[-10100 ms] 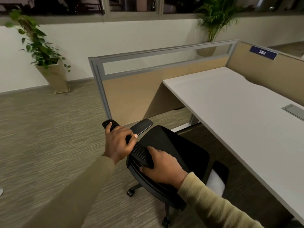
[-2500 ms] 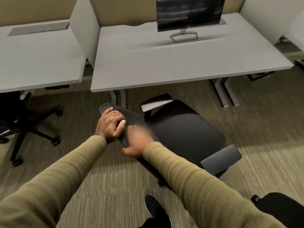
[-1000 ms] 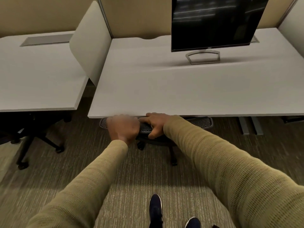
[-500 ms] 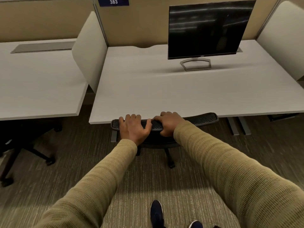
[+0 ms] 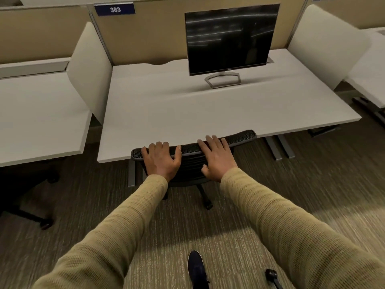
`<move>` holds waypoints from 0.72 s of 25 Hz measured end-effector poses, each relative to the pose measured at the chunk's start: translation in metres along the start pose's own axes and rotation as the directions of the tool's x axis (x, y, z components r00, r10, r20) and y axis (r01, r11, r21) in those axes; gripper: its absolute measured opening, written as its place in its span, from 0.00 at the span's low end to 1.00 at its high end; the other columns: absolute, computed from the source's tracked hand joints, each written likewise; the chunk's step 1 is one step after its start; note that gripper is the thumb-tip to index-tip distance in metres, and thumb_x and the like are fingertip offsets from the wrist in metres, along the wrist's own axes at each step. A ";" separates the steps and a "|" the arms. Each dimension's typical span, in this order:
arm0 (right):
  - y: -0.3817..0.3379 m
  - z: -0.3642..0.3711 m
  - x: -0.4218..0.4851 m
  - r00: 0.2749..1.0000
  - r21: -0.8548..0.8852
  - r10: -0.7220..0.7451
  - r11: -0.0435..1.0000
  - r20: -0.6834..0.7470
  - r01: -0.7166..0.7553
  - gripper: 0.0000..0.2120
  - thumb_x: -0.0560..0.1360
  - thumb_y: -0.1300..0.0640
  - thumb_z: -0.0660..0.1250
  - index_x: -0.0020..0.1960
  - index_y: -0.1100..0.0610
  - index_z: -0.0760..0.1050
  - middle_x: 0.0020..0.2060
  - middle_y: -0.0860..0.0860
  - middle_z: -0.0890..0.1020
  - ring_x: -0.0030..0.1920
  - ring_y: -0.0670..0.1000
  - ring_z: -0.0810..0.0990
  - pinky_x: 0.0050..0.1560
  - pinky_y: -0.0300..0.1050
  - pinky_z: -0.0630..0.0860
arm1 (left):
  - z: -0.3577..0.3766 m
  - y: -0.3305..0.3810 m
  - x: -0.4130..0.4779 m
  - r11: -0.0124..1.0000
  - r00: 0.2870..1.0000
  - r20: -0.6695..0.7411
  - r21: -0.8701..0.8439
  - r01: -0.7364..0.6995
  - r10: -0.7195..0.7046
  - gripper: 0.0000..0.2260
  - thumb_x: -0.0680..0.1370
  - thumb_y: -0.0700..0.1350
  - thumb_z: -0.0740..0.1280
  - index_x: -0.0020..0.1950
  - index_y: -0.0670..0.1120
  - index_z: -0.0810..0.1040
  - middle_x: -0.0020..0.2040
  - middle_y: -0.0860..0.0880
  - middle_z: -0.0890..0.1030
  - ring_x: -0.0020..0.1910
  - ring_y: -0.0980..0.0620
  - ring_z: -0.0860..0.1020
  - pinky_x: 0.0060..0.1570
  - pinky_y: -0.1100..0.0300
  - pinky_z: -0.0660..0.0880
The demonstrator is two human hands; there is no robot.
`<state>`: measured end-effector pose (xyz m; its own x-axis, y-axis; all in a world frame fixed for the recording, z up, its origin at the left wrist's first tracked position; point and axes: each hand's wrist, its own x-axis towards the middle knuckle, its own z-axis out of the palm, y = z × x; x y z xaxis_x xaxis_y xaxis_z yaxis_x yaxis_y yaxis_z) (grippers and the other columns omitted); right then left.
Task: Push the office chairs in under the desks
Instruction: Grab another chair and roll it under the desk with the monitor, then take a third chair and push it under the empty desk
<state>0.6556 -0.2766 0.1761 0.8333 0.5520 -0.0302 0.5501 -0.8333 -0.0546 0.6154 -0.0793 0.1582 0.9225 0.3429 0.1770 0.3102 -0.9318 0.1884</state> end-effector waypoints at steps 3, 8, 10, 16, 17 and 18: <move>0.008 0.007 -0.042 0.997 0.044 0.059 0.997 -0.056 -0.056 0.46 0.73 0.47 0.67 0.81 0.51 0.43 0.81 0.58 0.47 0.80 0.59 0.45 0.78 0.62 0.44 | 0.008 0.017 -0.022 0.998 0.999 -0.009 -0.057 -0.037 0.036 0.31 0.80 0.65 0.49 0.72 0.45 0.70 0.74 0.41 0.69 0.75 0.39 0.63 0.77 0.37 0.48; 0.018 0.027 -0.150 0.982 0.050 0.186 0.981 -0.006 -0.186 0.46 0.75 0.44 0.66 0.81 0.51 0.41 0.81 0.57 0.45 0.80 0.58 0.44 0.78 0.62 0.43 | 0.026 0.064 -0.116 0.977 0.974 0.092 -0.083 -0.198 0.205 0.40 0.77 0.68 0.46 0.83 0.48 0.43 0.82 0.40 0.38 0.80 0.39 0.37 0.77 0.38 0.36; 0.020 0.036 -0.207 0.969 0.048 0.246 0.968 0.021 -0.247 0.45 0.75 0.44 0.66 0.81 0.51 0.41 0.81 0.57 0.46 0.80 0.58 0.45 0.77 0.62 0.44 | 0.032 0.083 -0.171 0.970 0.952 0.186 -0.073 -0.233 0.242 0.40 0.77 0.69 0.45 0.83 0.47 0.46 0.82 0.39 0.41 0.81 0.38 0.40 0.77 0.37 0.40; -0.003 0.059 -0.370 0.949 0.040 0.299 0.952 0.104 -0.304 0.44 0.76 0.44 0.65 0.81 0.51 0.40 0.81 0.57 0.46 0.80 0.59 0.44 0.77 0.64 0.45 | 0.032 0.103 -0.354 0.948 0.895 0.335 0.010 -0.317 0.295 0.39 0.79 0.69 0.45 0.83 0.49 0.42 0.82 0.41 0.39 0.81 0.40 0.38 0.77 0.38 0.37; -0.010 0.062 -0.390 0.949 0.051 0.294 0.952 0.112 -0.301 0.44 0.76 0.44 0.65 0.81 0.51 0.40 0.81 0.57 0.46 0.80 0.59 0.44 0.77 0.64 0.45 | 0.027 0.102 -0.378 0.947 0.889 0.354 0.030 -0.321 0.290 0.39 0.78 0.69 0.41 0.82 0.49 0.41 0.82 0.41 0.38 0.80 0.40 0.37 0.77 0.38 0.36; -0.018 0.064 -0.406 0.951 0.058 0.286 0.954 0.120 -0.295 0.44 0.77 0.44 0.64 0.81 0.51 0.40 0.81 0.57 0.46 0.80 0.59 0.44 0.77 0.64 0.45 | 0.022 0.100 -0.398 0.947 0.886 0.369 0.046 -0.318 0.280 0.39 0.77 0.69 0.39 0.82 0.49 0.40 0.82 0.41 0.37 0.80 0.41 0.36 0.77 0.38 0.36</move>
<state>0.3042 -0.4840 0.1252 0.9430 0.2896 -0.1639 0.2760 -0.9558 -0.1008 0.2843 -0.3117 0.0855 0.9892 -0.0009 -0.1463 0.0106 -0.9969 0.0779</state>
